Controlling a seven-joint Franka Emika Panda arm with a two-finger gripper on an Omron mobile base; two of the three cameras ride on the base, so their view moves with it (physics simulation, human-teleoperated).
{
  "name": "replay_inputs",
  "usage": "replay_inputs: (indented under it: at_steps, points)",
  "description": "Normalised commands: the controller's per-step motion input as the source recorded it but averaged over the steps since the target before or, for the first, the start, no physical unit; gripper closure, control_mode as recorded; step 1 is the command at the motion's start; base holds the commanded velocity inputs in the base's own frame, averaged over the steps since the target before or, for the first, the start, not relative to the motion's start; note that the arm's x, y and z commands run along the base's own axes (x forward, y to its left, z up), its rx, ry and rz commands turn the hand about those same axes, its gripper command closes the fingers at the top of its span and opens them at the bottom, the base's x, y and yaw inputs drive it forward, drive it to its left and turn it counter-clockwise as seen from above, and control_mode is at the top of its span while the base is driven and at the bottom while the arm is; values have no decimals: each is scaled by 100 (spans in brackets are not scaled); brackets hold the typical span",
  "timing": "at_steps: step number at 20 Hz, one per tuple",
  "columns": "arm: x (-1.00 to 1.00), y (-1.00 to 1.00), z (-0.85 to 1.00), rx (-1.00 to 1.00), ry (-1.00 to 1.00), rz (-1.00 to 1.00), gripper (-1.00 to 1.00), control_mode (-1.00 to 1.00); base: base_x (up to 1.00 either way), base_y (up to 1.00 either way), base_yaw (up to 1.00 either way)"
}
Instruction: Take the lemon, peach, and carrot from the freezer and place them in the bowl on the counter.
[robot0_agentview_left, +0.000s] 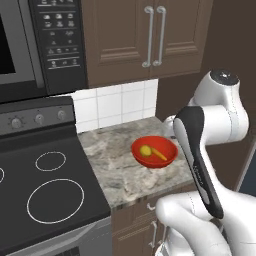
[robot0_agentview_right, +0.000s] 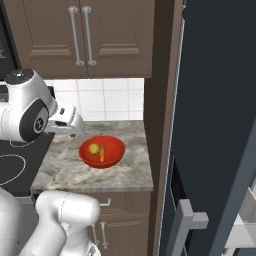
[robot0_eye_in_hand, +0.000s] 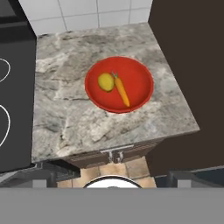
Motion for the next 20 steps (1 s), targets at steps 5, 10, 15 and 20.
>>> replay_inputs:
  at_steps: [5, 10, 15, 20]
  points:
    - [0, 0, 0, 0, 0, 0, -100, 100, -62, -9, -4]
    - [0, 0, 0, 0, 0, 0, -100, 100, -84, 0, -44]
    - [0, 0, 0, 0, 0, 0, -100, 100, -54, 18, -81]
    - [0, 0, 0, 0, 0, 0, -100, 100, -50, 15, -91]
